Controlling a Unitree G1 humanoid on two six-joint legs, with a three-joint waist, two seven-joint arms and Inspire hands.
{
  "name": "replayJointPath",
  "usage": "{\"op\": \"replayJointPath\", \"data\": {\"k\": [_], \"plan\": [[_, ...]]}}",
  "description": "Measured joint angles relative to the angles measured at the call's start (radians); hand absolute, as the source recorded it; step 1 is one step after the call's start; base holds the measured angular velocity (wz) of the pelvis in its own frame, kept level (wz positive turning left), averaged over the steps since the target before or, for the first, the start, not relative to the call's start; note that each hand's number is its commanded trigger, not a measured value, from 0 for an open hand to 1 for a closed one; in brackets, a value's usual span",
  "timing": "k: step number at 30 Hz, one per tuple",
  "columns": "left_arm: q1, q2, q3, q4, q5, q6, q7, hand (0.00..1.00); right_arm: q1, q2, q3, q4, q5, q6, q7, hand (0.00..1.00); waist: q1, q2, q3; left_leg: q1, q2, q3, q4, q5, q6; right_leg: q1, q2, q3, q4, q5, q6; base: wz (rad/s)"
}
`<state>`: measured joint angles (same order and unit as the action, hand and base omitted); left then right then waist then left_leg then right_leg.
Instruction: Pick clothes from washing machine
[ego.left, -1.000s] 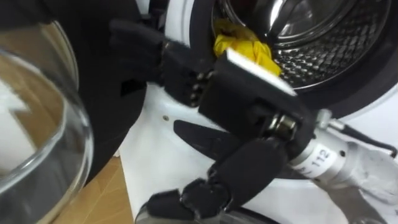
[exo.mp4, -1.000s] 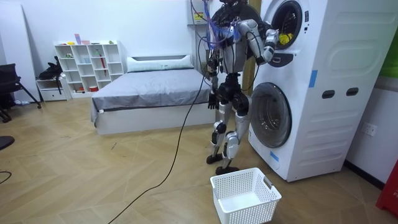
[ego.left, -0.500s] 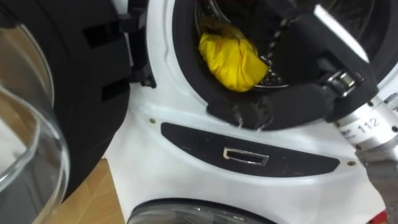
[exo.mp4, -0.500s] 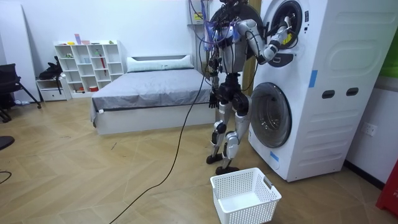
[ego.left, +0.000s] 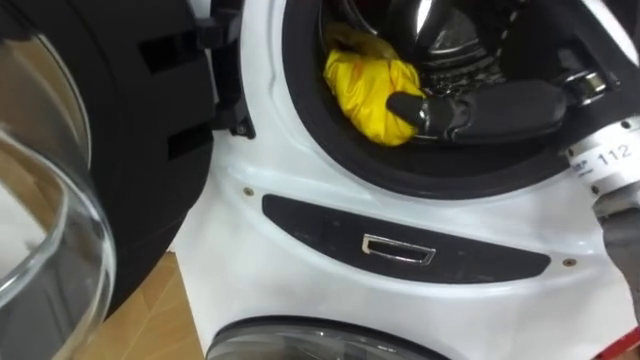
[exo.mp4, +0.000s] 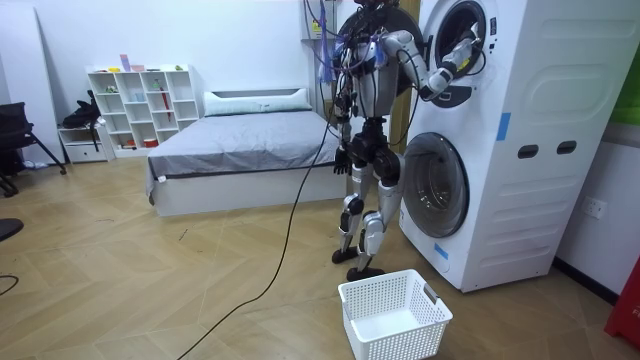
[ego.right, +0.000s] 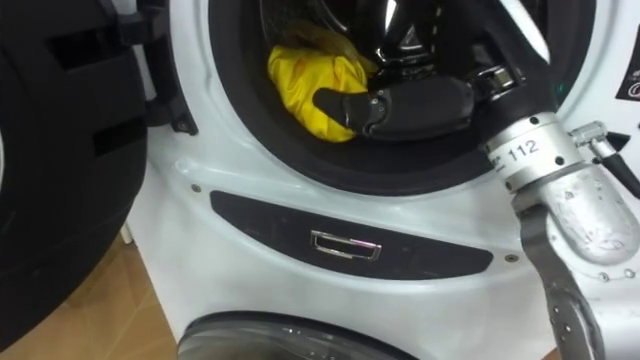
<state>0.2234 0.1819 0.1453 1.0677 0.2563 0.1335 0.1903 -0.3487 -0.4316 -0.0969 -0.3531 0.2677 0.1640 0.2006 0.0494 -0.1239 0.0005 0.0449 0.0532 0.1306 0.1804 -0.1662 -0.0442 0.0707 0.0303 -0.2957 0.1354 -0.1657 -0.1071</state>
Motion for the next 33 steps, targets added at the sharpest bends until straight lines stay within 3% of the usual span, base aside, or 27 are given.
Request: {"op": "replayJointPath", "data": {"k": [8, 10, 14, 15, 23, 30, 33], "plan": [[-0.019, -0.001, 0.003, -0.035, 0.000, 0.011, -0.026, 0.00, -0.076, -0.010, 0.022, 0.128, -0.115, 0.004, 0.017, 0.00, 0.010, -0.017, -0.0002, -0.008, -0.007, -0.005, 0.002, 0.001, 0.001, 0.002, -0.009, -0.012, 0.004, -0.005, 0.007, 0.05], [-0.019, 0.003, -0.002, -0.037, 0.000, 0.015, -0.027, 0.00, -0.116, -0.045, 0.058, 0.187, -0.133, 0.012, 0.020, 0.00, 0.008, -0.026, -0.0018, -0.009, -0.011, -0.012, 0.003, 0.001, 0.002, 0.002, -0.012, -0.017, 0.004, -0.006, 0.009, 0.06], [-0.014, 0.007, -0.003, -0.037, 0.000, 0.027, -0.028, 0.00, -0.130, -0.051, 0.082, 0.225, -0.182, 0.014, 0.022, 0.00, 0.001, -0.040, -0.0034, -0.007, -0.013, -0.028, 0.003, 0.001, 0.002, 0.000, -0.012, -0.015, 0.006, -0.006, 0.009, -0.03], [-0.018, 0.007, -0.003, -0.037, 0.001, 0.027, -0.028, 0.00, -0.140, -0.051, 0.088, 0.241, -0.198, 0.016, 0.026, 0.00, 0.001, -0.038, -0.0009, -0.008, -0.013, -0.029, 0.004, 0.001, 0.002, -0.004, -0.012, -0.013, 0.007, -0.006, 0.009, -0.06], [-0.023, 0.020, 0.000, -0.037, 0.022, 0.033, -0.047, 0.00, -0.172, -0.065, 0.106, 0.303, -0.299, 0.038, 0.092, 0.00, 0.008, -0.045, -0.0039, -0.019, -0.014, -0.052, 0.012, 0.001, 0.007, -0.020, -0.013, -0.012, 0.022, -0.007, 0.006, -0.02], [-0.027, 0.042, 0.029, -0.036, 0.049, 0.050, -0.075, 0.00, -0.174, -0.107, 0.122, 0.326, -0.353, 0.070, 0.223, 0.00, 0.012, -0.065, 0.0000, -0.024, -0.012, -0.059, 0.021, 0.002, 0.008, -0.024, -0.013, -0.015, 0.031, -0.010, 0.002, 0.00], [-0.028, 0.043, 0.027, -0.037, 0.051, 0.063, -0.083, 0.00, -0.183, -0.118, 0.128, 0.348, -0.378, 0.078, 0.287, 0.00, 0.014, -0.073, -0.0042, -0.023, -0.013, -0.055, 0.023, 0.002, 0.008, -0.022, -0.013, -0.016, 0.032, -0.009, 0.001, 0.00]]}}
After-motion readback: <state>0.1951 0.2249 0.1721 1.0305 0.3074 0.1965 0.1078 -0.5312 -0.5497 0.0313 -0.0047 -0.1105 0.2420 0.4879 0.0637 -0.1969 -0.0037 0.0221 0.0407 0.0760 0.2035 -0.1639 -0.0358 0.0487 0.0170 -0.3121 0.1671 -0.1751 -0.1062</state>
